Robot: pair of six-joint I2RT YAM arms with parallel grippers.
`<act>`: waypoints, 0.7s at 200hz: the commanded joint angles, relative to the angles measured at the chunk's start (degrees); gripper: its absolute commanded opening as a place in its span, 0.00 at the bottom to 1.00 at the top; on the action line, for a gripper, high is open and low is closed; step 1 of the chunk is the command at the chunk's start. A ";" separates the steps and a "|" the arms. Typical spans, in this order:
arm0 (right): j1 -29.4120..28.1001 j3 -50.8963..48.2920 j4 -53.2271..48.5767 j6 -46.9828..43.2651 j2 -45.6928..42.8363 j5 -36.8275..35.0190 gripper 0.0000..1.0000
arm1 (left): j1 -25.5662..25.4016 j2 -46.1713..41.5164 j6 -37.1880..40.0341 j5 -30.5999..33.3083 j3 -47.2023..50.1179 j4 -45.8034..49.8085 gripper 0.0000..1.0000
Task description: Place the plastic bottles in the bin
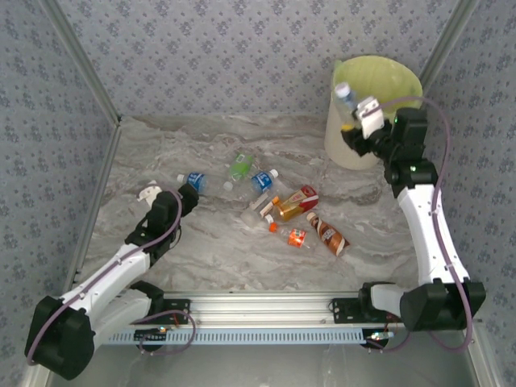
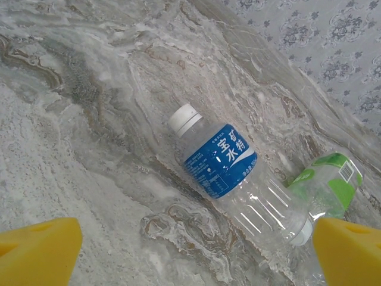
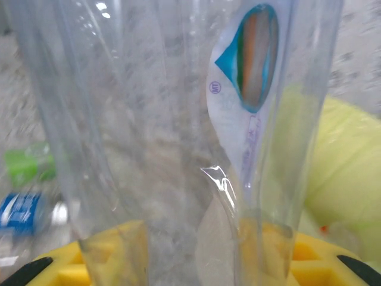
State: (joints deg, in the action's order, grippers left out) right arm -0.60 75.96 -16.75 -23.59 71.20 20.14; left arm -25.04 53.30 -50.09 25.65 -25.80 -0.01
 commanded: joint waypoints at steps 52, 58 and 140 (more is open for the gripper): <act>4.06 21.25 -1.15 28.60 16.02 -17.53 0.44 | 0.43 0.15 -1.41 -1.05 -1.89 1.89 0.99; 4.58 21.91 -0.47 29.43 17.04 -17.87 0.45 | 0.43 0.09 -1.42 -1.05 -1.84 2.18 0.99; 6.94 46.85 -14.16 25.54 38.48 -30.71 0.50 | 0.56 -1.14 -1.90 -1.73 -1.92 6.01 0.99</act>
State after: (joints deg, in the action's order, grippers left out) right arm 6.26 116.01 -24.80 3.84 105.82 -5.82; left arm -24.82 53.78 -51.16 24.36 -25.80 3.73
